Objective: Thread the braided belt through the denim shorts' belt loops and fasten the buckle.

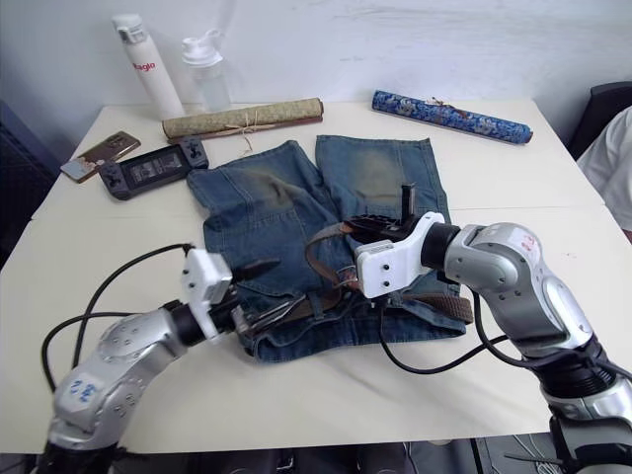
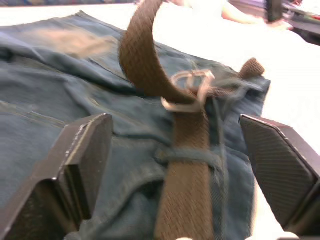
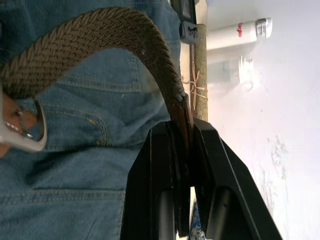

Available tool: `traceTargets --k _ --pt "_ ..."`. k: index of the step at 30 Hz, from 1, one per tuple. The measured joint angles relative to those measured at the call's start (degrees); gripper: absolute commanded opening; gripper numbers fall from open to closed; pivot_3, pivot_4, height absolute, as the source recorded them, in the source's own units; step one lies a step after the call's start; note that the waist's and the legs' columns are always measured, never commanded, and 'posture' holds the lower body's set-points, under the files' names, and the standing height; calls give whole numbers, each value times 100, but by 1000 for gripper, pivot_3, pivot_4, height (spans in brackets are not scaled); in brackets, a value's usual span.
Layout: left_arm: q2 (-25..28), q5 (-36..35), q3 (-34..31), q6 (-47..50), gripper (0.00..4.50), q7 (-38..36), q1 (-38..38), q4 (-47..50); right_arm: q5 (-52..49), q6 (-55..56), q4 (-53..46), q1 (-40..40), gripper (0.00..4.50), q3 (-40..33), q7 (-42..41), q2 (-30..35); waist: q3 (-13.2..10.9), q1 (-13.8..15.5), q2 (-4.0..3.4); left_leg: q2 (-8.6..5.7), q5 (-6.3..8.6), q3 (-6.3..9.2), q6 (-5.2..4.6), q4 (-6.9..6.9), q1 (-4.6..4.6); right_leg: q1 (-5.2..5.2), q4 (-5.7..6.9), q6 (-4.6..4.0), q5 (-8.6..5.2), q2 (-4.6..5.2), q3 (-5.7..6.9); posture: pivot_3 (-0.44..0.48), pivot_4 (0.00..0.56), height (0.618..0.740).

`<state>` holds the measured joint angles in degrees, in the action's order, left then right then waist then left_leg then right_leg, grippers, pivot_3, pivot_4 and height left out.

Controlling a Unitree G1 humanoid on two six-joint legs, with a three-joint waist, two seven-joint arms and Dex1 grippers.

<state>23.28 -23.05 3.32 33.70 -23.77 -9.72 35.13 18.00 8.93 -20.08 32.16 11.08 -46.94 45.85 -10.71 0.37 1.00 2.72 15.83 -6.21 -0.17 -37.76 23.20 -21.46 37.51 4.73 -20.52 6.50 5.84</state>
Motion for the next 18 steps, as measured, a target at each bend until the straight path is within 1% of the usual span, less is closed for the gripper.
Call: traceTargets --k 2,3,6,11,14,15,16,17,18 --pt "-151 422 263 -78 4451 332 -406 -6 64 -2 -14 20 0 15 3 -63 0 -7 0 0 1 -3 -1 2 0 -1 -1 0 0 -3 0 0 150 717" --pt "-189 503 300 -113 4451 382 -460 -7 86 -2 -14 20 0 17 3 -79 0 -11 0 0 1 -4 -1 5 1 -1 0 0 0 -4 1 0 150 717" --pt "-271 739 465 -180 4451 488 -500 -70 168 -6 -13 19 0 17 2 -93 0 -57 0 6 0 -8 0 14 -1 -5 4 0 0 -8 7 0 150 717" --pt "-291 935 470 -175 4451 546 -500 -214 180 -11 -14 19 0 16 2 -106 0 -46 0 6 0 -7 1 9 -2 -6 0 -1 0 -5 8 0 150 717" --pt "-348 1032 500 -131 3689 580 -533 -248 180 -25 -26 19 0 17 2 -152 0 -18 0 2 0 -4 0 4 1 -4 0 -1 0 -2 6 0 150 717" --pt "-368 1043 507 -126 3157 588 -543 -254 180 -27 -30 19 0 16 2 -154 0 -18 0 2 0 -4 0 4 1 -4 0 -1 0 -2 6 0 150 717" --pt "-382 1063 524 -117 2727 589 -564 -261 180 -32 -40 19 0 16 2 -155 0 -20 0 2 0 -4 0 3 1 -4 0 -1 0 -2 6 0 150 717" --pt "-386 1084 553 -109 2405 585 -591 -273 180 -38 -57 19 0 16 1 -159 0 -26 0 3 0 -4 0 4 1 -4 0 -1 0 -3 7 0 150 717" --pt "-397 1092 580 -95 1805 569 -609 -290 180 -45 -71 19 0 16 1 -161 0 -32 0 4 0 -4 0 4 0 -4 0 -1 0 -3 7 0 150 717"
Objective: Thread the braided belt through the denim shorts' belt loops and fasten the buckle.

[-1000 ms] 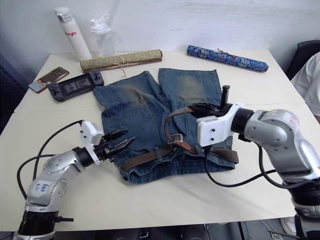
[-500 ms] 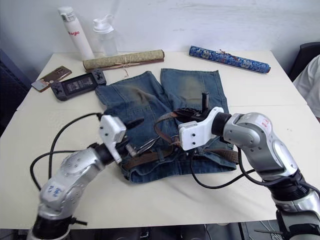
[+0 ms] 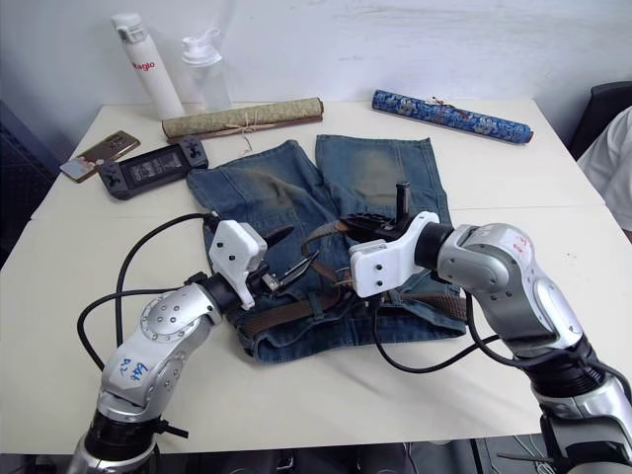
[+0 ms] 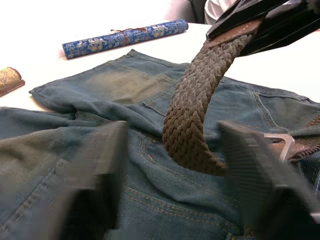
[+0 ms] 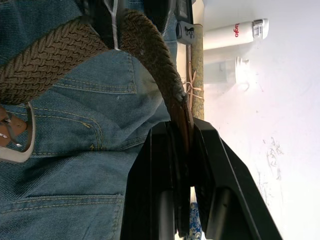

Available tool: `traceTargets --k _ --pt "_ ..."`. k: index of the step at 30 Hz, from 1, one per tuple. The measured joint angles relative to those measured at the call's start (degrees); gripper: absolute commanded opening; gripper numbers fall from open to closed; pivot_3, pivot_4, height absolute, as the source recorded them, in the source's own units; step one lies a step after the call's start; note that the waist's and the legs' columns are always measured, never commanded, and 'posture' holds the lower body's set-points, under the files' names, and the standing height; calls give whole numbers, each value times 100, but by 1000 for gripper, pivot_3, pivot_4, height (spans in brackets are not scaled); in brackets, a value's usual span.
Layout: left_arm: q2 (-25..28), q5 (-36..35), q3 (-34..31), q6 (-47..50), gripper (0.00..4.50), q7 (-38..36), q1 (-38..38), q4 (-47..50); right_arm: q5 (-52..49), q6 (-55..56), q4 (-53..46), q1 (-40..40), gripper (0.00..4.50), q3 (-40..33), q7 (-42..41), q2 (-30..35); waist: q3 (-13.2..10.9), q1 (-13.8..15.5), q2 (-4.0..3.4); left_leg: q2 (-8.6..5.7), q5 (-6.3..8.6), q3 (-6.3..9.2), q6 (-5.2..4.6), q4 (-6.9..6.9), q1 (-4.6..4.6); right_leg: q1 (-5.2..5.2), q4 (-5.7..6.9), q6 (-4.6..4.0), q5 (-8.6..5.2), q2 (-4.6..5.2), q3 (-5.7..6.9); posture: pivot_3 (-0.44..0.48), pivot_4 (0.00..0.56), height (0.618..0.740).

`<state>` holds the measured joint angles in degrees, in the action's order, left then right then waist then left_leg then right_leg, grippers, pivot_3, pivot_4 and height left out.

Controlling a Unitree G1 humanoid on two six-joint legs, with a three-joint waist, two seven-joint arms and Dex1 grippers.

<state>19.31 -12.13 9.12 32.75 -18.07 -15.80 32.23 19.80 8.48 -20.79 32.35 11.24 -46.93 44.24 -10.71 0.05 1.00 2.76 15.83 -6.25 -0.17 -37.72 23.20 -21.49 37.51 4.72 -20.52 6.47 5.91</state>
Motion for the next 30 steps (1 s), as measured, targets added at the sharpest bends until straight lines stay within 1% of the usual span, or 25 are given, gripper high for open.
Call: traceTargets --k 1,3,4,10,14,15,17,18,20,23,24,25,28,30 --pt "-21 2 19 23 1425 -15 -21 -25 0 -11 0 0 0 0 0 0 0 -3 0 0 0 0 0 0 0 0 0 0 0 -1 0 0 150 717" --pt "-56 6 66 89 435 -23 -84 -134 2 -37 -1 0 0 -1 -1 -1 0 -3 0 0 0 0 0 -1 0 0 0 0 0 -1 1 0 150 717" --pt "-71 8 79 123 47 -23 -108 -161 2 -61 -1 -1 0 -1 -3 -4 0 -5 0 0 0 0 0 0 0 0 0 0 0 -1 1 0 150 717" --pt "-184 24 94 208 47 -22 -146 -208 2 -163 -12 -2 0 -11 -3 -24 0 -2 0 0 0 0 0 0 0 0 0 0 0 0 1 0 150 717" --pt "-289 24 94 185 47 -25 -153 -302 -49 -670 -175 -88 0 -47 -3 -248 0 -1 0 0 0 1 0 0 0 0 0 0 0 -1 1 0 150 717" --pt "-333 20 86 166 47 -25 -159 -355 -125 -980 -246 -159 0 -69 -4 -379 0 1 0 0 0 2 0 0 0 1 0 0 0 -1 1 0 150 717" --pt "-462 -5 64 162 0 -21 -158 -421 -210 -1438 -353 -243 902 -122 10 -576 0 5 0 -1 0 1 0 -1 1 0 1 0 0 1 1 0 150 717" --pt "-519 -16 55 158 0 -24 -159 -463 -276 -1623 -419 -258 1181 -194 41 -661 0 8 0 -1 0 2 0 -1 2 0 1 0 0 1 1 0 150 717" --pt "-601 -76 64 137 0 -74 -155 -618 -502 -2124 -637 -289 2175 -472 127 -845 0 14 0 -1 0 4 0 -1 2 1 1 0 0 0 1 0 150 717" --pt "-633 -124 67 73 0 -173 -132 -670 -725 -2775 -782 -436 3559 -819 148 -863 0 26 0 -3 1 7 -1 -1 4 3 0 0 0 1 1 0 150 717" --pt "-682 -196 56 16 0 -237 -104 -698 -862 -3187 -851 -565 3941 -986 125 -859 0 31 0 -3 1 6 -2 0 4 4 1 0 0 2 0 0 150 717" --pt "-722 -256 43 -52 0 -302 -68 -750 -990 -3586 -881 -665 3941 -1118 118 -889 0 29 0 -2 2 6 -3 0 4 4 0 0 0 2 -1 0 150 717" --pt "-853 -455 -24 -221 0 -452 99 -876 -1476 -4884 -1132 -873 3941 -1558 205 -1268 0 15 0 1 1 8 -3 3 4 1 1 0 0 2 -2 0 150 717" --pt "-1002 -591 -124 -318 0 -513 103 -965 -1772 -5606 -1419 -968 3941 -1667 287 -1430 0 0 0 1 1 9 -3 5 4 1 2 0 0 1 -3 0 150 717"
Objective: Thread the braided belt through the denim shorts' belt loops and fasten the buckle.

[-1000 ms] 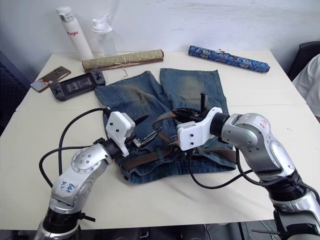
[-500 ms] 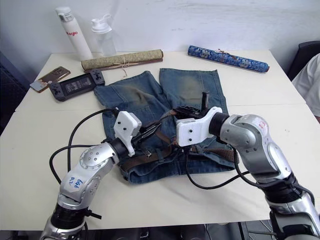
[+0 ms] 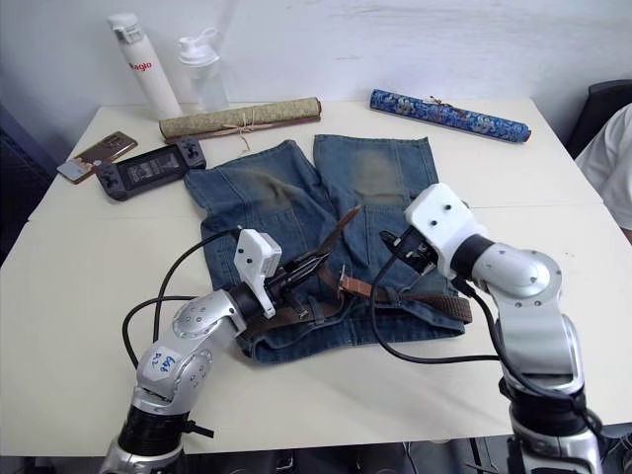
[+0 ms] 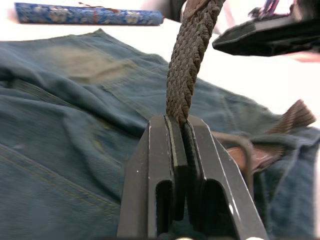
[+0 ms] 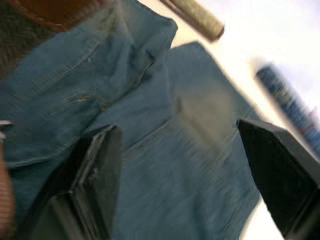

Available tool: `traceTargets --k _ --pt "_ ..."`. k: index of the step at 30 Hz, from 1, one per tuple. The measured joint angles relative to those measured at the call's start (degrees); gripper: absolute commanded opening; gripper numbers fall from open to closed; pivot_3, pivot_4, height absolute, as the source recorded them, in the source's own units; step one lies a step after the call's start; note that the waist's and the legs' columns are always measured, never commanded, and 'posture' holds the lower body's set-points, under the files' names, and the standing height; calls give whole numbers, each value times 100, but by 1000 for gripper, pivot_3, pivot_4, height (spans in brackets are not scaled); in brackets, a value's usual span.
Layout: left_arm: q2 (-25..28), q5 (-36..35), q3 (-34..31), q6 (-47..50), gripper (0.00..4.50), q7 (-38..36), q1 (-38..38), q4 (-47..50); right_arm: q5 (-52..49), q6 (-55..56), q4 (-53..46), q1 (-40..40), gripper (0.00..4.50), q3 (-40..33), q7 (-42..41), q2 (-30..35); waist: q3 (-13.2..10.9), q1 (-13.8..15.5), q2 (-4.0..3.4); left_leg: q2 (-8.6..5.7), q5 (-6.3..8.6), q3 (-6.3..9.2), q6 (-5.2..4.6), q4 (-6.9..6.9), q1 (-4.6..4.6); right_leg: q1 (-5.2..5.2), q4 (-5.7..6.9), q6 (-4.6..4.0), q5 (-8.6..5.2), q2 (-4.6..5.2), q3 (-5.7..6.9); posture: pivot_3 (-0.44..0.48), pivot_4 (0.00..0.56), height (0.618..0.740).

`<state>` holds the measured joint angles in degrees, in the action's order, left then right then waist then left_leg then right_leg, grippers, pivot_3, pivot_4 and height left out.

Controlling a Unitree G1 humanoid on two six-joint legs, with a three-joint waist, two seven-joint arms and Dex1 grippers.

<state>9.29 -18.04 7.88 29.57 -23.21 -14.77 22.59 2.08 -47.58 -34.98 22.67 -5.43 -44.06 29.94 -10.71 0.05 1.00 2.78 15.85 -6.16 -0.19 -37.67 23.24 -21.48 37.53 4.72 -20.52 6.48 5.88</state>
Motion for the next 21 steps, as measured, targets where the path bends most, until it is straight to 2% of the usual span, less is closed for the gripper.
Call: traceTargets --k 5,6,8,14,15,21 --pt "-410 -423 -181 -142 0 -52 -10 -266 -663 -1380 -806 -299 3941 -238 361 -610 0 0 0 -4 0 2 -1 3 1 0 -4 0 0 2 1 0 150 717" --pt "-408 -427 -181 -148 0 -67 -11 -283 -794 -1546 -943 -295 3709 -277 398 -699 0 -2 0 -4 1 3 -1 4 1 -1 -4 0 0 0 1 0 150 717" --pt "-383 -428 -183 -151 0 -83 -16 -284 -1137 -1860 -1260 -281 3119 -344 444 -798 0 -7 0 -5 1 2 -1 7 1 -2 -5 0 0 0 1 0 150 717" --pt "-324 -455 -168 -145 0 -147 -15 -280 -1581 -2128 -1414 -194 146 47 833 -936 0 -10 0 -6 1 2 -1 9 2 -2 -9 0 0 0 1 0 150 717" --pt "-313 -456 -166 -145 0 -149 -15 -279 -1606 -2121 -1412 -195 31 161 924 -947 0 -12 0 -6 1 2 -1 10 1 -2 -9 0 0 0 1 0 150 717" --pt "-266 -457 -104 -143 0 -149 -15 -267 -1578 -1872 -1045 -430 31 876 1389 -827 0 -10 0 -8 1 1 -1 12 2 -3 -11 0 0 1 1 0 150 717"
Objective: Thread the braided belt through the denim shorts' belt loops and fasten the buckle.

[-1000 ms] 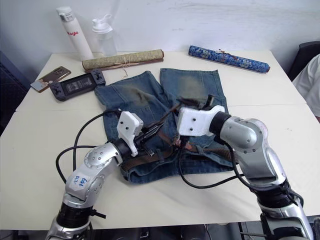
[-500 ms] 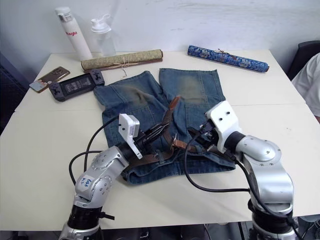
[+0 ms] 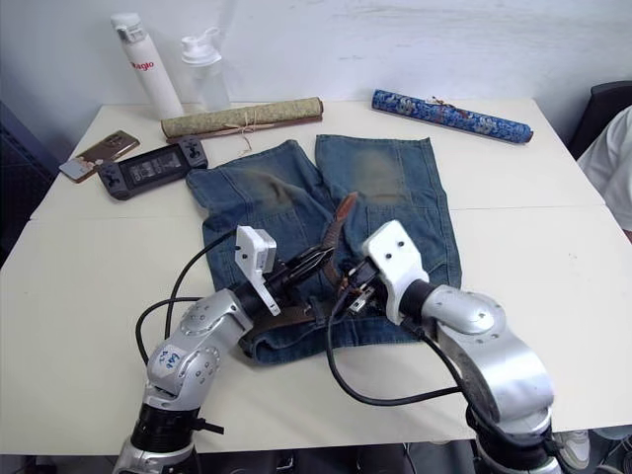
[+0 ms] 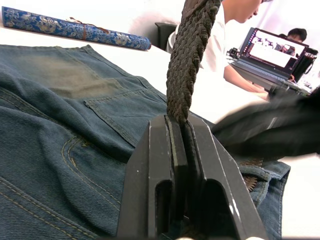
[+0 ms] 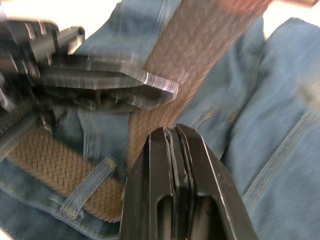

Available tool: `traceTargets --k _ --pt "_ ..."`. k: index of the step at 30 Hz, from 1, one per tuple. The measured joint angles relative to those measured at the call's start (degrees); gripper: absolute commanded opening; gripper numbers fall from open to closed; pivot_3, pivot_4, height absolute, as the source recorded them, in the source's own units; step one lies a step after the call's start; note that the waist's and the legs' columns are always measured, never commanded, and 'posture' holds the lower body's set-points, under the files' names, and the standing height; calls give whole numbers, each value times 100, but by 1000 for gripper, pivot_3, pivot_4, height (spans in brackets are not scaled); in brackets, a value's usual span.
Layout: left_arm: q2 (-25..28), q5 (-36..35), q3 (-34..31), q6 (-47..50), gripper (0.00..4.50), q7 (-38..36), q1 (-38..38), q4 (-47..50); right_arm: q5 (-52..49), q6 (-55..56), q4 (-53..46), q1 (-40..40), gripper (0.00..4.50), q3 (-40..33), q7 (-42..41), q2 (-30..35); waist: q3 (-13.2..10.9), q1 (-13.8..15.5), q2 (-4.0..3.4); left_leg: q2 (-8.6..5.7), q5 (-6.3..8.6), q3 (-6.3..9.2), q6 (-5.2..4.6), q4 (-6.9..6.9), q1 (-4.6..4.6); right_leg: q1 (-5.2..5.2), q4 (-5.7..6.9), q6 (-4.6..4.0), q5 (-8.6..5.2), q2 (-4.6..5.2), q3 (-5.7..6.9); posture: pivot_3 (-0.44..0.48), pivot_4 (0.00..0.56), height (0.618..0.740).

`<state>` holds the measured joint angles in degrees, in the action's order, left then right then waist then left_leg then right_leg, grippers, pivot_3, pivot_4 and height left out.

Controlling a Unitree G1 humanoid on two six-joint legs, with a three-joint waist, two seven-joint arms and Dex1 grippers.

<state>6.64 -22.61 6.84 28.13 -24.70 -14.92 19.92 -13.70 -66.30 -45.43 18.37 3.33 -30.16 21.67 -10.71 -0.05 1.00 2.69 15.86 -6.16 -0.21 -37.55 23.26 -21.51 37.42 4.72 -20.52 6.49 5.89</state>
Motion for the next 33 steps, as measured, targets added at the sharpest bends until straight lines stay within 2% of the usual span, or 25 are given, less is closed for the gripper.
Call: traceTargets --k 10,18,23,29,33 --pt "168 -202 -137 26 0 -45 0 223 145 188 389 -473 31 606 433 417 0 -3 0 3 -1 1 1 7 -1 -1 -3 0 0 -1 1 0 150 717" --pt "845 -363 -443 151 0 -265 373 257 312 577 289 -704 31 1069 671 691 0 -7 0 4 -2 1 3 17 -3 -2 -11 0 0 -1 1 0 150 717" --pt "1077 -177 -379 -33 0 -373 772 254 331 763 289 -752 31 1037 680 734 0 10 0 1 -1 2 2 16 -2 -1 -12 0 0 4 1 0 150 717" --pt "901 -159 -271 -65 0 -289 736 254 135 860 126 -748 31 840 483 845 0 3 0 2 0 4 2 22 -2 -2 -14 0 0 4 2 0 150 717" --pt "799 -160 -224 -65 0 -226 662 256 -107 722 -21 -728 31 322 389 928 0 8 0 1 0 4 1 21 -2 -1 -16 0 0 5 3 0 150 717"
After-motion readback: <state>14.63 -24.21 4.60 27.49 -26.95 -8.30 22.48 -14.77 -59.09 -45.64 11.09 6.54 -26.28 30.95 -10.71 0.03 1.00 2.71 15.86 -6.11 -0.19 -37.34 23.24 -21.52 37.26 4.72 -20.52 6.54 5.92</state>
